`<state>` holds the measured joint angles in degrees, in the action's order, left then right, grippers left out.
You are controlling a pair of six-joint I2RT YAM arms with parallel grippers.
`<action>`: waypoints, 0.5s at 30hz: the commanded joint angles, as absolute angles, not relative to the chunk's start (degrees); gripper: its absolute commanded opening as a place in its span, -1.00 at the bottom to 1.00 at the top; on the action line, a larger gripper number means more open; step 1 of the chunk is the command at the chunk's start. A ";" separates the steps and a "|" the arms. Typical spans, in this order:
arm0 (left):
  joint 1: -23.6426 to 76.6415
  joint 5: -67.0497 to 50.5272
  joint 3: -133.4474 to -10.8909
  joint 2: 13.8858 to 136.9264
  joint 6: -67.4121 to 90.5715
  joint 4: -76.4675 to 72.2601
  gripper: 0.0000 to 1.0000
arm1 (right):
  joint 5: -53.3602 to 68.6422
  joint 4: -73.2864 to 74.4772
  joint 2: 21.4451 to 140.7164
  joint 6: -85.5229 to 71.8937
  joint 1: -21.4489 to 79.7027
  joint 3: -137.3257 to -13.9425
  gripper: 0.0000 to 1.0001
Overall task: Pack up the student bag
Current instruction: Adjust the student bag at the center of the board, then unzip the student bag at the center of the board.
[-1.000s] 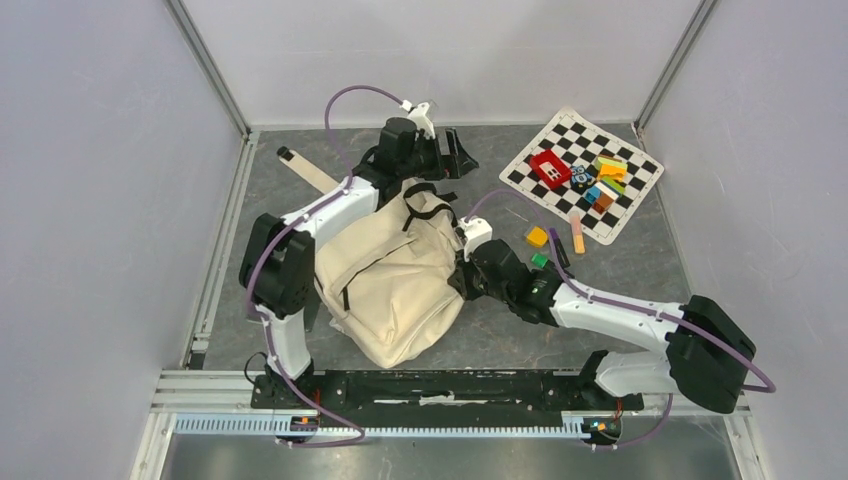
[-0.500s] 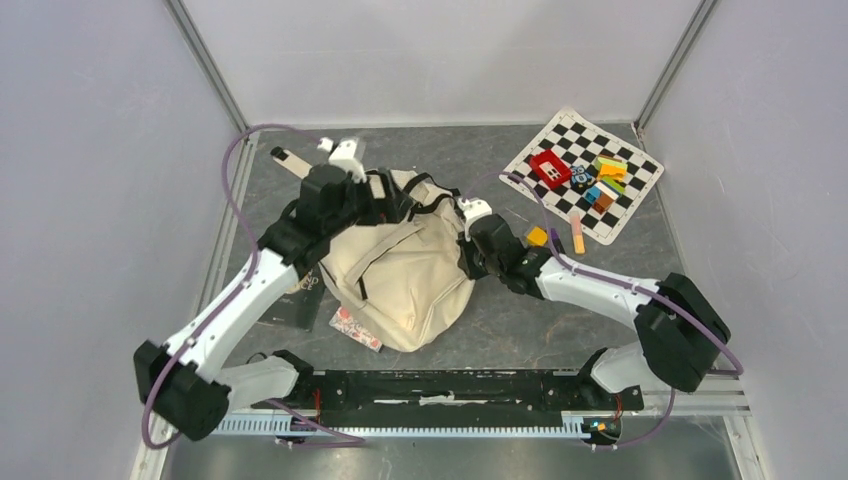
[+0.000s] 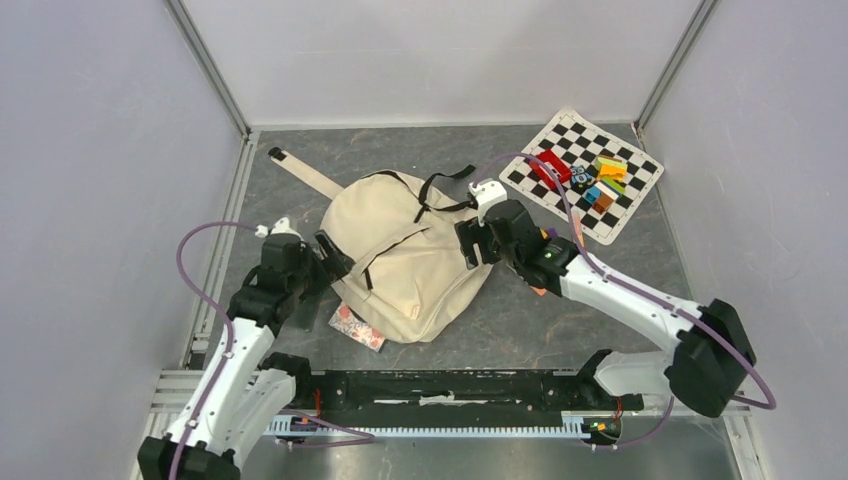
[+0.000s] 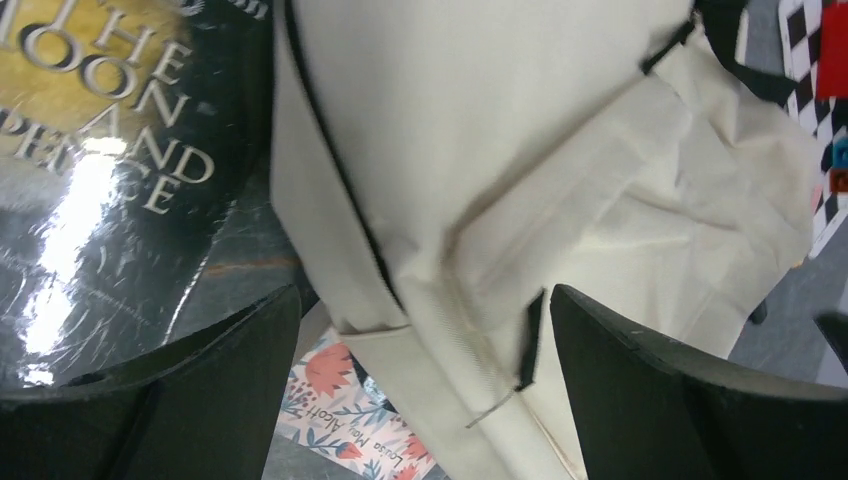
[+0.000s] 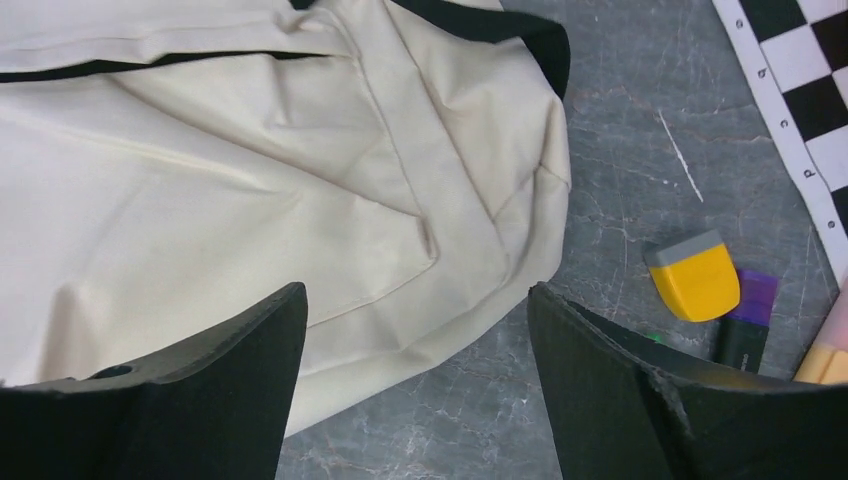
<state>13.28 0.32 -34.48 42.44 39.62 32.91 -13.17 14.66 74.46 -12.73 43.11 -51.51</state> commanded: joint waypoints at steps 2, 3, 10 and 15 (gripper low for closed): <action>3.63 -7.28 -29.93 41.03 43.84 31.12 0.99 | -14.58 16.75 70.99 -11.08 48.72 -55.15 0.66; 2.84 -7.38 -29.27 40.43 44.21 30.34 0.99 | -14.66 16.95 71.42 -11.37 50.18 -55.76 0.64; 2.09 -9.62 -24.86 37.99 50.85 20.41 0.99 | -13.61 14.85 78.24 -14.55 60.40 -61.44 0.52; 2.00 -8.97 -22.30 38.90 53.84 16.04 0.97 | -15.25 14.69 86.60 -15.32 67.36 -68.69 0.41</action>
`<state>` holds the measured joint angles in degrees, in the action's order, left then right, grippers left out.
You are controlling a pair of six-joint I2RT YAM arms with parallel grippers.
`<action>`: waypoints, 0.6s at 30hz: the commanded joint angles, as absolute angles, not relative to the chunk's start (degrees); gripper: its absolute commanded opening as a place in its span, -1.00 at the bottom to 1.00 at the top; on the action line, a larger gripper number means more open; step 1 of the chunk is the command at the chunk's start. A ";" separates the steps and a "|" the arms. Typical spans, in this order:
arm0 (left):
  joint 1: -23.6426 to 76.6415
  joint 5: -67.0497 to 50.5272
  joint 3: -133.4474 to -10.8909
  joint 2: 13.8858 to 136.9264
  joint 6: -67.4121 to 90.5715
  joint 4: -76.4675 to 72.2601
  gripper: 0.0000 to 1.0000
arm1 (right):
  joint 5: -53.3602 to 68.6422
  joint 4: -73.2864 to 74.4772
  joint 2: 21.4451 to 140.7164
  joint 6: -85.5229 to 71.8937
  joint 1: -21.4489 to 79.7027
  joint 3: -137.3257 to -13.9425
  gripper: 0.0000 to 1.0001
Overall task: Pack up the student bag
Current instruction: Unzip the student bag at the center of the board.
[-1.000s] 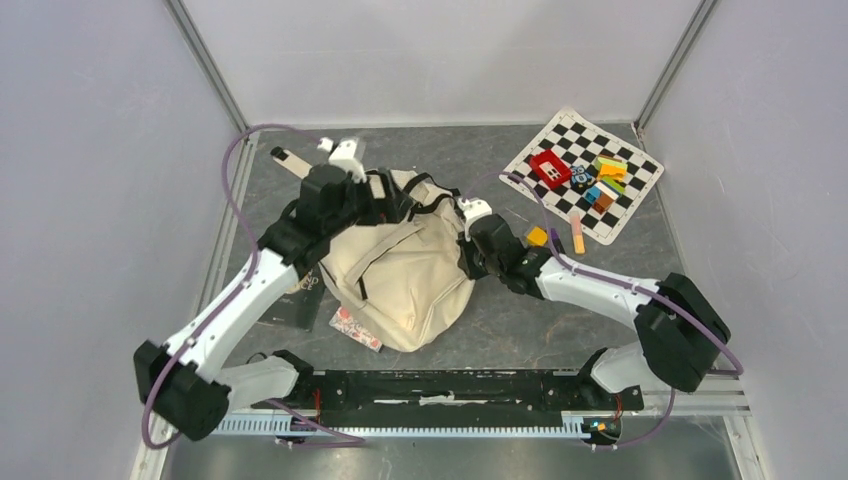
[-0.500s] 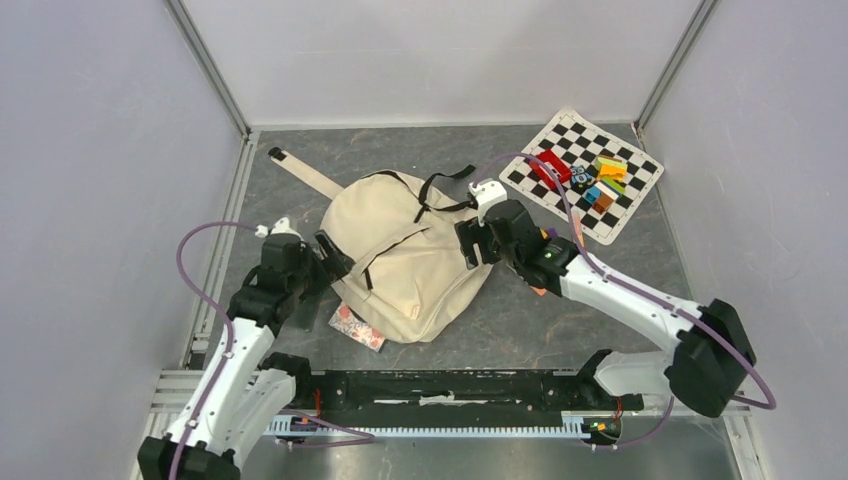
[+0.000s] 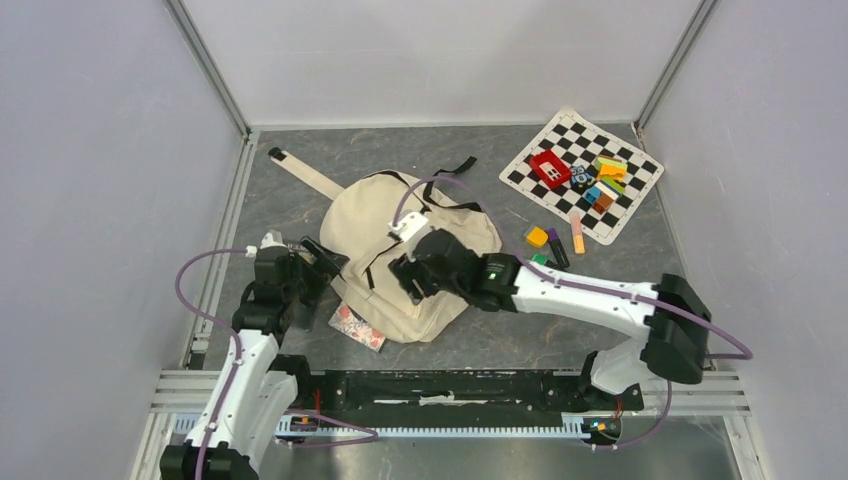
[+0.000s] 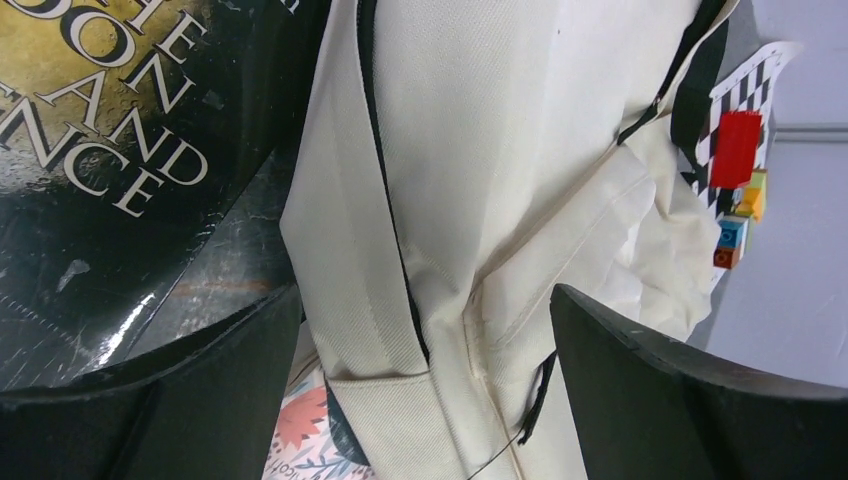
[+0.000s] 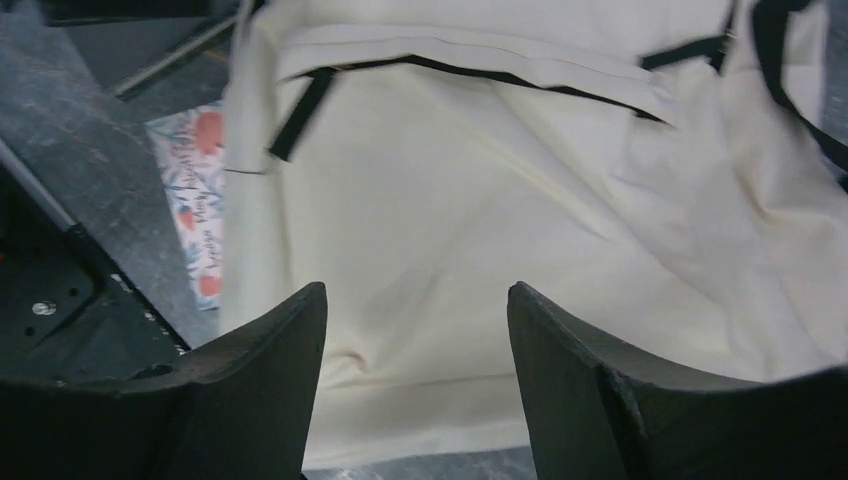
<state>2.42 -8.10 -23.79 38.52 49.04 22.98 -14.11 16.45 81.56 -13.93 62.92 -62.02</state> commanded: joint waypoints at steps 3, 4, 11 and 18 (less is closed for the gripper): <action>2.02 -8.73 -21.33 40.41 54.21 14.74 0.81 | -16.74 14.76 91.73 -15.23 70.68 -73.40 0.36; 2.02 -8.54 -21.06 41.09 54.18 14.39 0.77 | -17.34 14.74 93.59 -15.06 71.48 -74.84 0.35; 2.02 -8.50 -19.74 45.13 53.09 10.79 0.68 | -23.70 20.58 105.58 -13.25 72.42 -86.80 0.25; 2.02 -8.83 -19.49 48.26 50.93 8.17 0.40 | -30.46 25.13 112.94 -11.54 72.42 -94.08 0.05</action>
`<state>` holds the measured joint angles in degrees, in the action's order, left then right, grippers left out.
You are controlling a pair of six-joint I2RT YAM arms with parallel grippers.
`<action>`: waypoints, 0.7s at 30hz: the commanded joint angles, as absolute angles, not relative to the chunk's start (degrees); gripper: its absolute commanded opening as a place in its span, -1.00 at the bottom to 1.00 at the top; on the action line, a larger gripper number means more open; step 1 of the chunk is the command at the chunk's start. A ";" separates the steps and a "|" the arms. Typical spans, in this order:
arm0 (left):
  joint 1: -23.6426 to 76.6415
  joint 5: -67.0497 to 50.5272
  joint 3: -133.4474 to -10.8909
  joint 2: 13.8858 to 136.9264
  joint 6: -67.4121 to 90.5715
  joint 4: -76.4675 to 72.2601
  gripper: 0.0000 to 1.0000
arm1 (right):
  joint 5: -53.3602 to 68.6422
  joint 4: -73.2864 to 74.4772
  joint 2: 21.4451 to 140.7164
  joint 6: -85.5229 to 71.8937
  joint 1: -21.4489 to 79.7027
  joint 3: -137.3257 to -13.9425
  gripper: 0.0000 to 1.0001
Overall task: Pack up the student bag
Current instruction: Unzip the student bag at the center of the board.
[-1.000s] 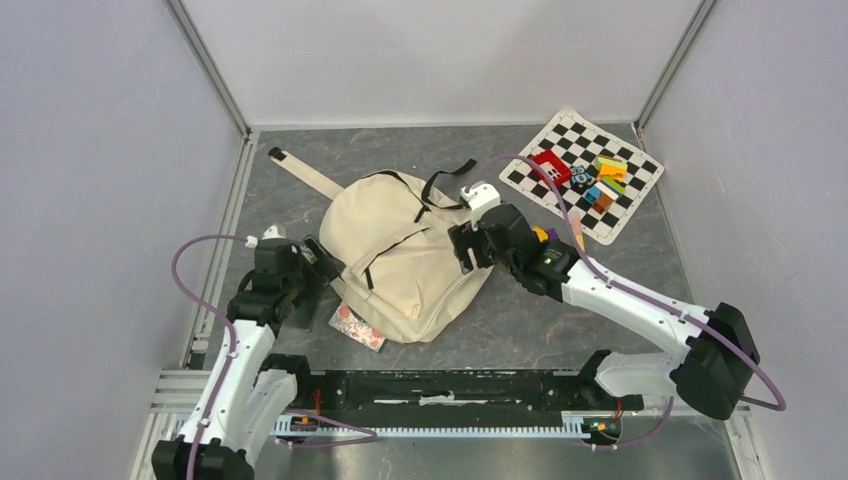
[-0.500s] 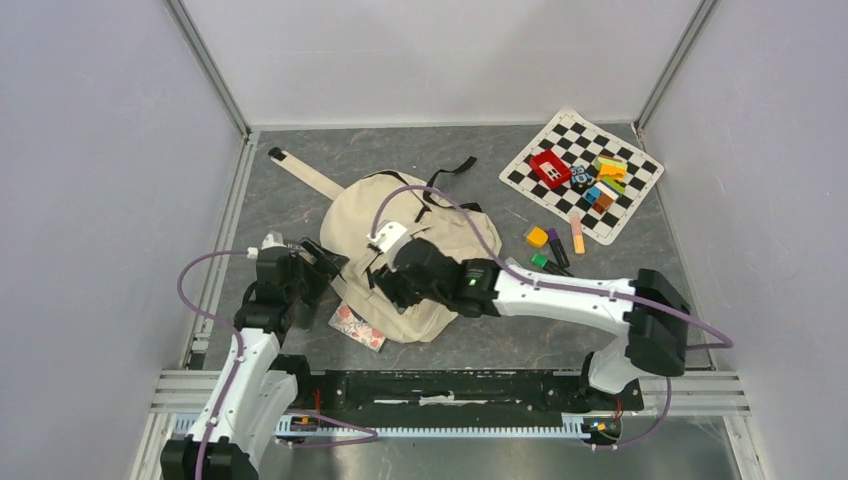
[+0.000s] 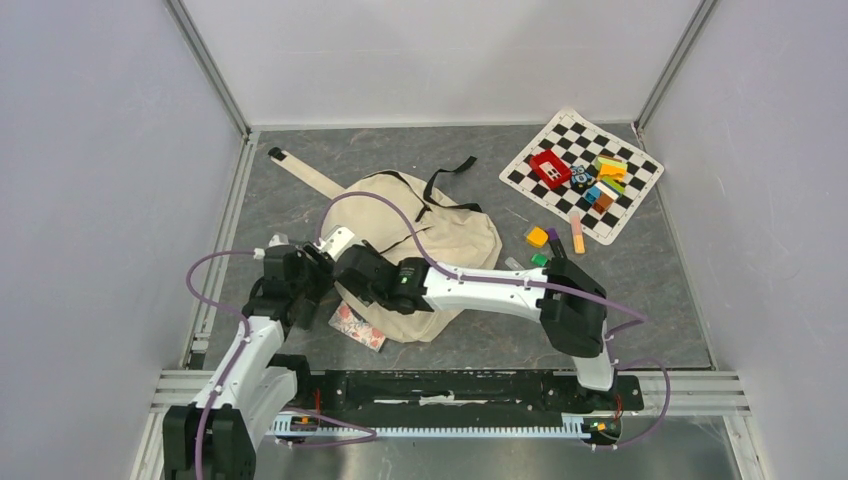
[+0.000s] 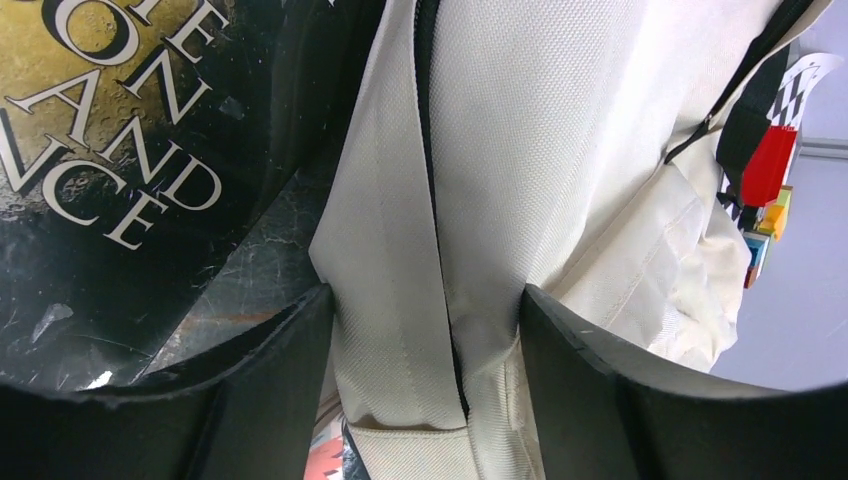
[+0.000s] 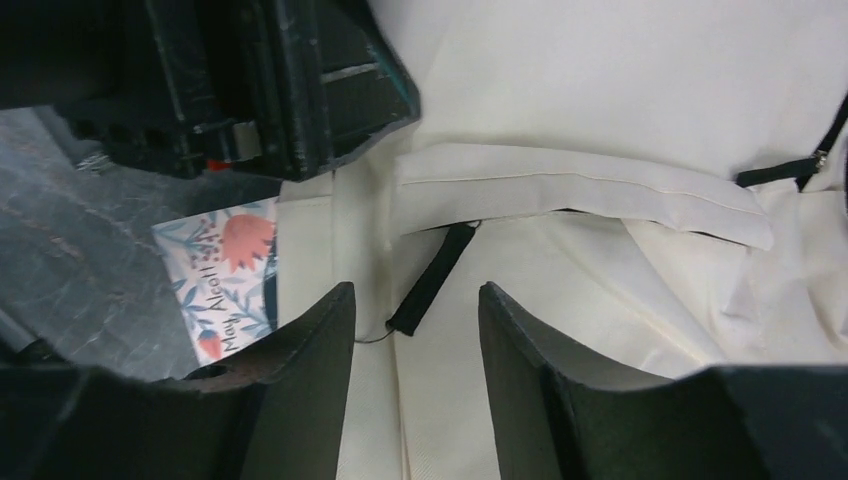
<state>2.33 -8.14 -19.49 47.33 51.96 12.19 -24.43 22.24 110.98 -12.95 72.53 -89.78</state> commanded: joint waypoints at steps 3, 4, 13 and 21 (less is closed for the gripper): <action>2.01 -8.84 -18.97 48.85 50.70 7.53 0.23 | -30.85 25.15 113.93 -11.32 72.42 -94.34 -0.04; 2.00 -8.90 -18.75 49.00 50.79 7.12 0.19 | -30.83 25.15 114.26 -11.32 72.42 -94.44 -0.07; 1.91 -8.38 -18.24 50.43 50.30 6.94 -0.31 | -30.84 25.29 116.19 -10.76 72.44 -95.39 -0.47; 1.90 -7.89 -18.32 49.50 49.12 7.94 -0.96 | -32.31 25.06 115.19 -10.28 72.34 -95.36 -1.00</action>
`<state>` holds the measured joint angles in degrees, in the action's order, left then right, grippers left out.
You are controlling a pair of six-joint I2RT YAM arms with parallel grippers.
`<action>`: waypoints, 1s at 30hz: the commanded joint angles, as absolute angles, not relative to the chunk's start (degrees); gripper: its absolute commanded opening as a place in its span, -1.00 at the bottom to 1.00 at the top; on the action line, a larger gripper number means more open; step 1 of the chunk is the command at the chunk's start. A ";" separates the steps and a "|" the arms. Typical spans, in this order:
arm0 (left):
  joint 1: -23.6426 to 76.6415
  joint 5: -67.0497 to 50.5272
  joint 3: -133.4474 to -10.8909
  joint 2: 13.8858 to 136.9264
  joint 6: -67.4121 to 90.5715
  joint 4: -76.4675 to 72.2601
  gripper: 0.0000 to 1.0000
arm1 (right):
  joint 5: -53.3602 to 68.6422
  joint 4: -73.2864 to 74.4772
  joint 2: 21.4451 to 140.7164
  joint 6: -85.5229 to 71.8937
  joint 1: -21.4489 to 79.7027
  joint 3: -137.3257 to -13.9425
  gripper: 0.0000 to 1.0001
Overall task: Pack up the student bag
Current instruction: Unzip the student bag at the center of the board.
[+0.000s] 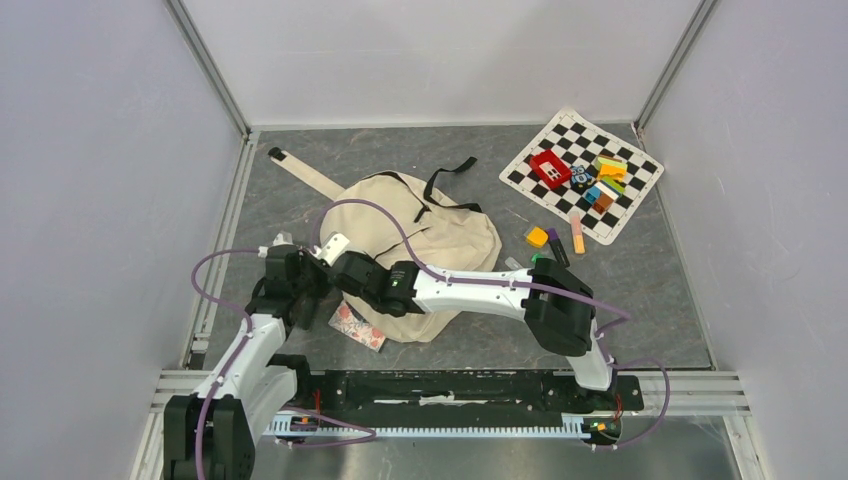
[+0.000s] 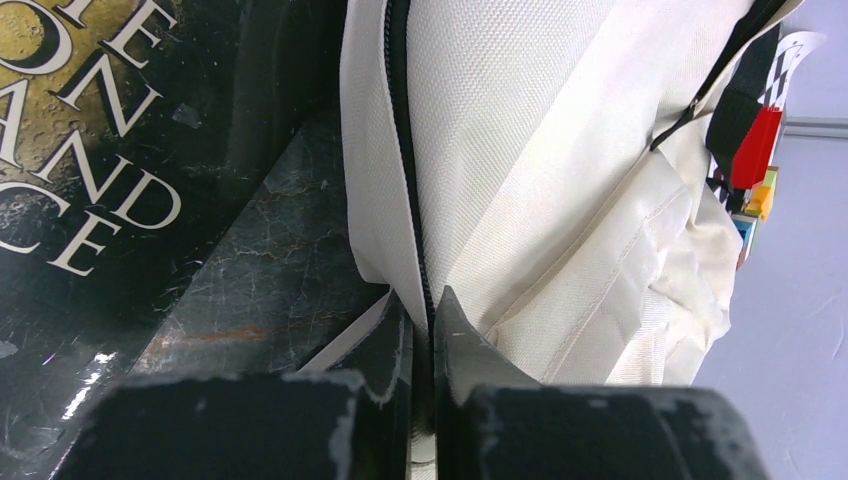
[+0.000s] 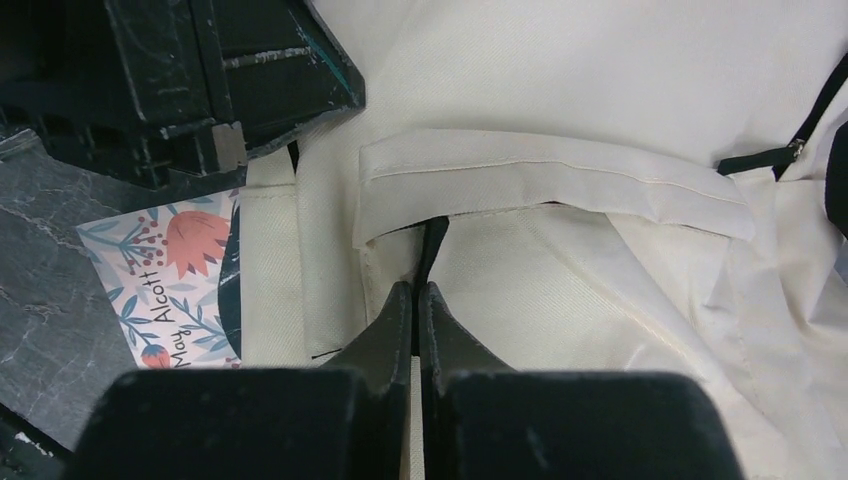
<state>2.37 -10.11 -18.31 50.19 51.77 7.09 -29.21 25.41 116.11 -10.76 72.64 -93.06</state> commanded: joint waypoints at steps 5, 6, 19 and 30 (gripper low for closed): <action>1.93 -6.57 -18.41 48.63 48.52 9.52 -0.96 | -34.55 25.08 111.99 -9.61 71.54 -93.97 -1.00; 1.91 -6.31 -18.37 48.34 48.52 9.87 -0.96 | -34.10 25.06 111.11 -9.55 70.98 -93.53 -1.00; 1.23 -3.01 -18.55 42.37 47.64 15.96 -0.96 | -18.71 24.29 105.38 -8.13 57.22 -82.95 -1.00; 0.97 -3.74 -18.45 40.24 47.00 16.41 -0.96 | -14.45 22.31 103.79 -7.44 56.08 -81.61 -1.00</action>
<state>2.26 -9.30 -18.33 41.65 50.94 12.53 -10.11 20.71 106.04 -9.50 57.39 -82.24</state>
